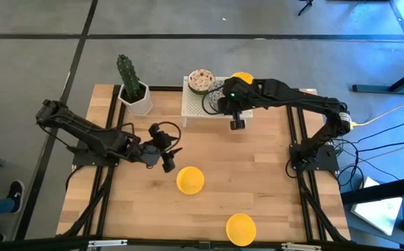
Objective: Pick & Place Mini bowls
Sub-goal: Stack the white blue bowl on top of the white blue bowl on the shelf, then stack the bottom yellow bowl on top of the yellow bowl on the shelf
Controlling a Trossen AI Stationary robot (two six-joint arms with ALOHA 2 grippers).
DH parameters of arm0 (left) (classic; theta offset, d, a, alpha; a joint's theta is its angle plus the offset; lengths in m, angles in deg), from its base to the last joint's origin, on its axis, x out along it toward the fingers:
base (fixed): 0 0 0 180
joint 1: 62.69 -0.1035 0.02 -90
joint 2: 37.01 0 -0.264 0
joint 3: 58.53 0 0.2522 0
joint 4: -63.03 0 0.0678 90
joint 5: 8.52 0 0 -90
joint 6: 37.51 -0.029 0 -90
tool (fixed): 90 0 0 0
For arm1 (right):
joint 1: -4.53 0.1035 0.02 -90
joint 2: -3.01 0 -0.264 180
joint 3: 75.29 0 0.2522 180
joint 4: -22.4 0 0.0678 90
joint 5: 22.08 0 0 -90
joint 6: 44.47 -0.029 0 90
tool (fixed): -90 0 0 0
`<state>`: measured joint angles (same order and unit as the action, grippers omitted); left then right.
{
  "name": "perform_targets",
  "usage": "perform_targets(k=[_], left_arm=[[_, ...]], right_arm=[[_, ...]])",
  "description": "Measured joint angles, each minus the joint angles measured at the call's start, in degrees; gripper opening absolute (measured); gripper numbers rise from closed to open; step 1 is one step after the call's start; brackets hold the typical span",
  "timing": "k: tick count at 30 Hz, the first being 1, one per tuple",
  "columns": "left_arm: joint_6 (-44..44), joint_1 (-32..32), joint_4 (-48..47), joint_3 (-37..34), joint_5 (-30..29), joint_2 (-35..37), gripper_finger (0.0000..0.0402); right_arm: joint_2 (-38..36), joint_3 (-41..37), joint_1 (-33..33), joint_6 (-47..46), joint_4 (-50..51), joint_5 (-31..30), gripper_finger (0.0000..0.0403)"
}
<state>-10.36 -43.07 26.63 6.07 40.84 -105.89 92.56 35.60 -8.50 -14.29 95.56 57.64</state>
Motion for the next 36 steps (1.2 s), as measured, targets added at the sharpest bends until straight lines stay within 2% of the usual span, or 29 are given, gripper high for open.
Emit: perform_targets(k=[4, 9, 17, 20, 28, 33, 36], left_arm=[[0.1, 0.0, 0.1, 0.0, 0.1, -2.4, 0.0198], [0.1, -0.8, 0.3, 0.0, -0.3, -4.9, 0.0198], [0.2, -1.9, 0.2, 0.0, 0.3, -6.2, 0.0198], [0.2, -1.9, 0.2, 0.0, 0.3, -6.1, 0.0198], [0.2, -1.8, 0.2, 0.0, 0.2, -6.0, 0.0198], [0.2, -1.8, 0.1, 0.0, 0.2, -6.0, 0.0198], [0.2, -1.8, 0.1, 0.0, 0.2, -6.0, 0.0198]], right_arm=[[0.9, -2.3, -1.4, -0.2, -1.6, 1.1, 0.0016], [2.1, -2.8, -2.8, -1.4, -2.4, 3.5, 0.0039], [3.7, -2.8, -4.0, -2.5, -2.2, 3.1, 0.0036], [3.6, -2.8, -4.0, -4.0, -2.0, 2.4, 0.0063], [1.3, -2.3, -3.2, -5.5, -0.7, 0.7, 0.0164], [-2.4, -2.3, -0.2, -8.3, -0.1, -3.8, 0.0181], [-5.2, -2.3, 2.5, -15.9, 2.1, -2.9, 0.0179]])
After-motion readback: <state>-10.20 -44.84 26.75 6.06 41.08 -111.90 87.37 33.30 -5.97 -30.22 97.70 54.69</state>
